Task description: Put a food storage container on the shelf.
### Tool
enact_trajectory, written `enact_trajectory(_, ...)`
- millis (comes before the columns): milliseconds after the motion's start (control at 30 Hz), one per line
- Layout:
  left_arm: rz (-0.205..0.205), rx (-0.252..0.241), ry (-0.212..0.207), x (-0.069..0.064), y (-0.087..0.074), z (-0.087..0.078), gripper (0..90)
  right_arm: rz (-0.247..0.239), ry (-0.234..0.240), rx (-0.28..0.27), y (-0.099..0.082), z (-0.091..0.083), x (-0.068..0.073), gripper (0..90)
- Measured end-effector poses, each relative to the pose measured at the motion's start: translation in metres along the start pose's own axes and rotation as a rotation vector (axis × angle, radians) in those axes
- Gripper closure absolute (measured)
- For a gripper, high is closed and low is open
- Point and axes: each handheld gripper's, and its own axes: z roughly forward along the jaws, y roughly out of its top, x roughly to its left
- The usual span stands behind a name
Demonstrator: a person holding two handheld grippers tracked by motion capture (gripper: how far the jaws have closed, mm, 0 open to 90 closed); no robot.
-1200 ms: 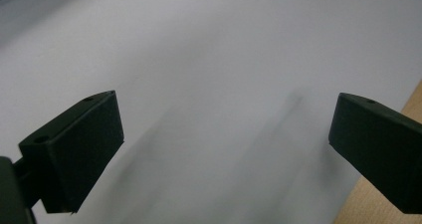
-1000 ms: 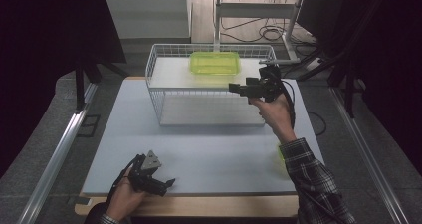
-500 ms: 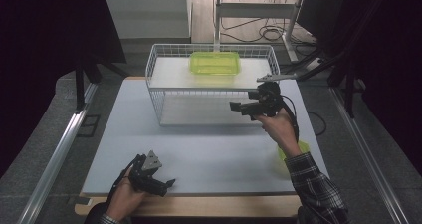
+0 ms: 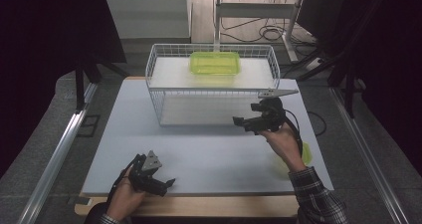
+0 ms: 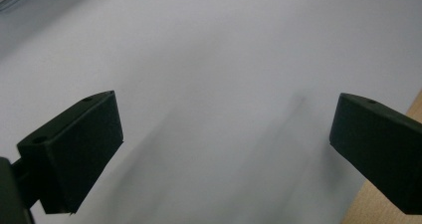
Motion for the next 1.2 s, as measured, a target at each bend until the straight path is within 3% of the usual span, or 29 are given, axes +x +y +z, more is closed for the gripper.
enact_trajectory(900,-0.035,-0.058,-0.029,0.000,0.001,-0.005,1.6,-0.074,-0.058,0.024,-0.062,-0.004,0.020,7.7)
enact_trajectory(1200,0.039,-0.048,-0.002,-0.004,0.001,-0.003,1.4,-0.069,-0.081,0.055,-0.087,0.004,0.022,8.0)
